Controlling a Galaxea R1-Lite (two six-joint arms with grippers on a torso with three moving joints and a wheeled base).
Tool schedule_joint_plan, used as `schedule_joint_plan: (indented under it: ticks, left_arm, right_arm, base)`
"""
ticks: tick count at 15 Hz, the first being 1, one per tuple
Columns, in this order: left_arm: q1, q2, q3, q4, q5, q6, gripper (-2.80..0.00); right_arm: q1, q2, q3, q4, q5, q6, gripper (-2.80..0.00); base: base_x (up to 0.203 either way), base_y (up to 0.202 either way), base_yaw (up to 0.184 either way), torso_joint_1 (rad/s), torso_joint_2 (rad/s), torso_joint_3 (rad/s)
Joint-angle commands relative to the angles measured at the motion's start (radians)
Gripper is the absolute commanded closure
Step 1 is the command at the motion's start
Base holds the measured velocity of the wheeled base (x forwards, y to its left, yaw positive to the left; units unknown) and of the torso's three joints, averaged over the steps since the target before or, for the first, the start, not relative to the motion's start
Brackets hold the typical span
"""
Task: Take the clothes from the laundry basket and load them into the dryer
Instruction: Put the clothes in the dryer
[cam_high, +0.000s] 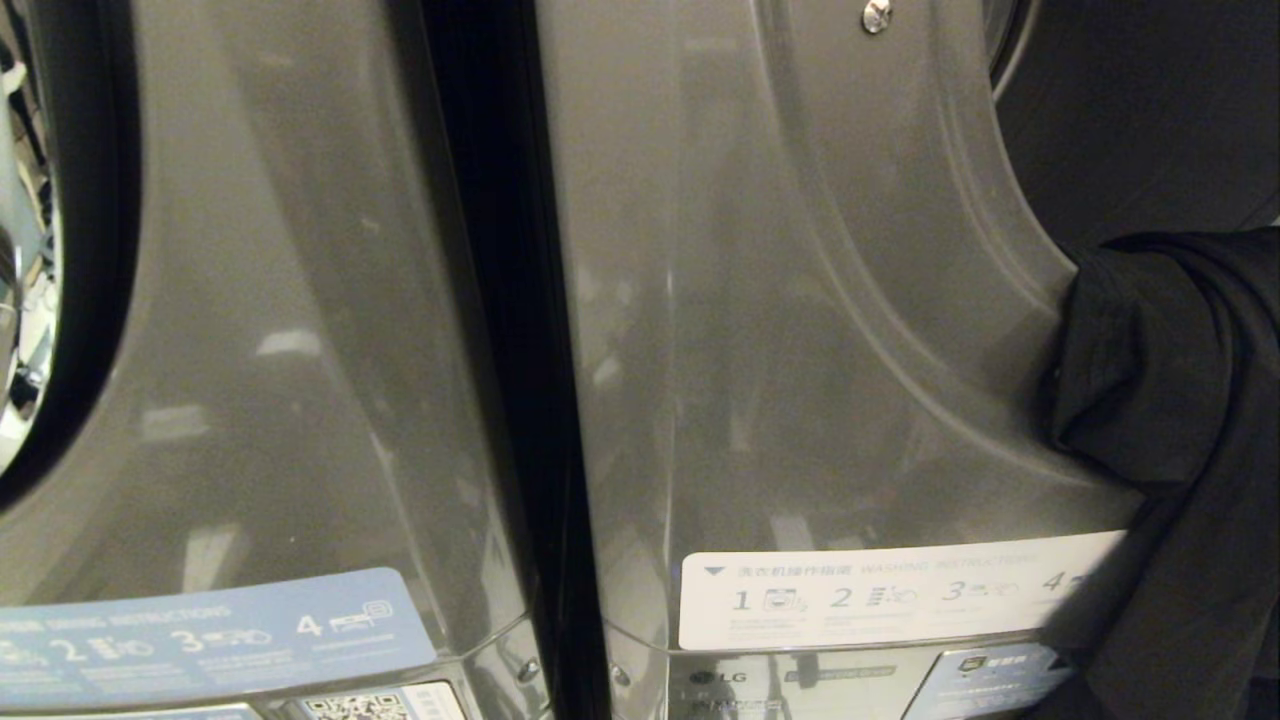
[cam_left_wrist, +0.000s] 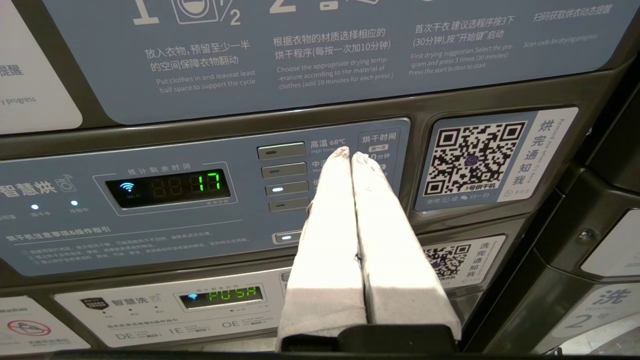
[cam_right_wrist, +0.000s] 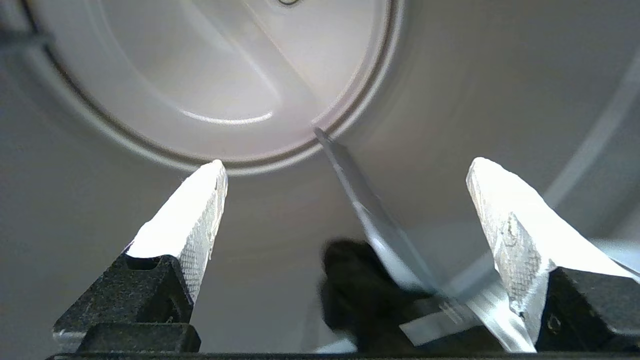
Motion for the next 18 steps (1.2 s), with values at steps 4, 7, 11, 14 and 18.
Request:
schedule_joint_plan:
  ticks: [4,7,11,14,18]
  left_arm:
    - [0.0,0.0,0.0,0.0,0.0,0.0,0.0]
    - [0.0,0.0,0.0,0.0,0.0,0.0,0.0]
    - [0.0,0.0,0.0,0.0,0.0,0.0,0.0]
    - [0.0,0.0,0.0,0.0,0.0,0.0,0.0]
    - [0.0,0.0,0.0,0.0,0.0,0.0,0.0]
  right_arm:
    - [0.001,-0.385,0.317,0.002,0.069,-0.157,-2.8]
    - [-0.008,-0.595,0.611,0.023,0.127,-0.304,-2.8]
    - [-0.045,-0.677,0.852,0.207,0.15,-0.326,-2.8]
    - [-0.115,-0.581,0.912,0.218,0.149,-0.292,-2.8]
    - [-0.165,-0.522,0.945,0.218,0.151,-0.281,-2.8]
  base:
    - [0.0,0.0,0.0,0.0,0.0,0.0]
    - [0.0,0.0,0.0,0.0,0.0,0.0]
    - [0.0,0.0,0.0,0.0,0.0,0.0]
    - [0.0,0.0,0.0,0.0,0.0,0.0]
    - [0.0,0.0,0.0,0.0,0.0,0.0]
